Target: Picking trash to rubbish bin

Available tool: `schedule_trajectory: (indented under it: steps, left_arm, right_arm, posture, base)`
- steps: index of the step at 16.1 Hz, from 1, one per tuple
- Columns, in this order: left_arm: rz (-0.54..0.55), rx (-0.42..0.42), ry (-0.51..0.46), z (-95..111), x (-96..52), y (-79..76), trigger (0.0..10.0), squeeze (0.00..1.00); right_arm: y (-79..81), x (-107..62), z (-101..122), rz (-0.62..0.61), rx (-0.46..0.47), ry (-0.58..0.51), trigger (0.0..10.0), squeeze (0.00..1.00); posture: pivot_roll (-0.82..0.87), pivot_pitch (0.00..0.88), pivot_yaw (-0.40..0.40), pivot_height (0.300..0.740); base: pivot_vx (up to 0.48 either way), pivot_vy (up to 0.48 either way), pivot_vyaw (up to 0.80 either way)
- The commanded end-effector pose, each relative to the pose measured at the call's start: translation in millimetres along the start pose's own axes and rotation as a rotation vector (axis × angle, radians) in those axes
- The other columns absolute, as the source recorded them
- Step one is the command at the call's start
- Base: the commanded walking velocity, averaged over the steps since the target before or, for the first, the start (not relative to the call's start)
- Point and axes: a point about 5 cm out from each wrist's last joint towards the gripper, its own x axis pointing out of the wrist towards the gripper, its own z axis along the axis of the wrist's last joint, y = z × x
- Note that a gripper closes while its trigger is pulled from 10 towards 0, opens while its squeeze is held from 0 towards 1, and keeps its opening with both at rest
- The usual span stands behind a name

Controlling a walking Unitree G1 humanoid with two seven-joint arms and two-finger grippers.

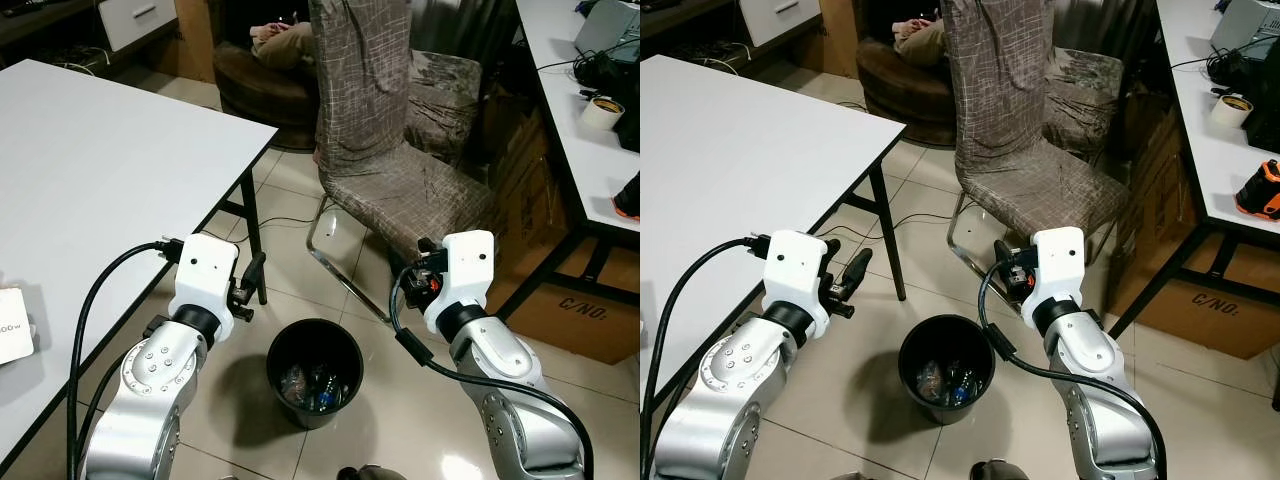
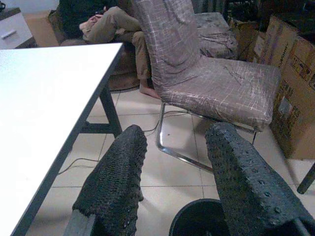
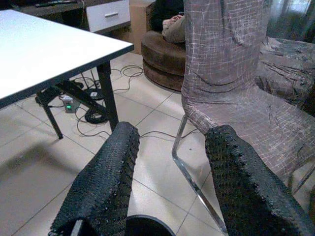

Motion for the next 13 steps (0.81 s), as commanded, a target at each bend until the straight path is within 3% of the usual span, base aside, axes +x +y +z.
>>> schedule_trajectory:
  steps: [1,13]
  left_arm:
    - [0.004,0.004,-0.019,6.1,-1.0,-0.1,10.0,0.00]
    - [-0.006,0.024,-0.010,7.0,-2.1,-1.2,10.0,0.00]
  right_arm:
    - [-2.3,-3.1,3.3,-0.015,0.012,-0.007,10.0,0.00]
    - [1.2,-5.3,1.6,-0.007,0.022,0.023,10.0,0.00]
  posture:
    - [-0.02,0.044,-0.046,0.740]
    - [-0.02,0.051,-0.050,0.740]
  base:
    - [-0.274,0.000,0.00]
    - [-0.298,0.000,0.00]
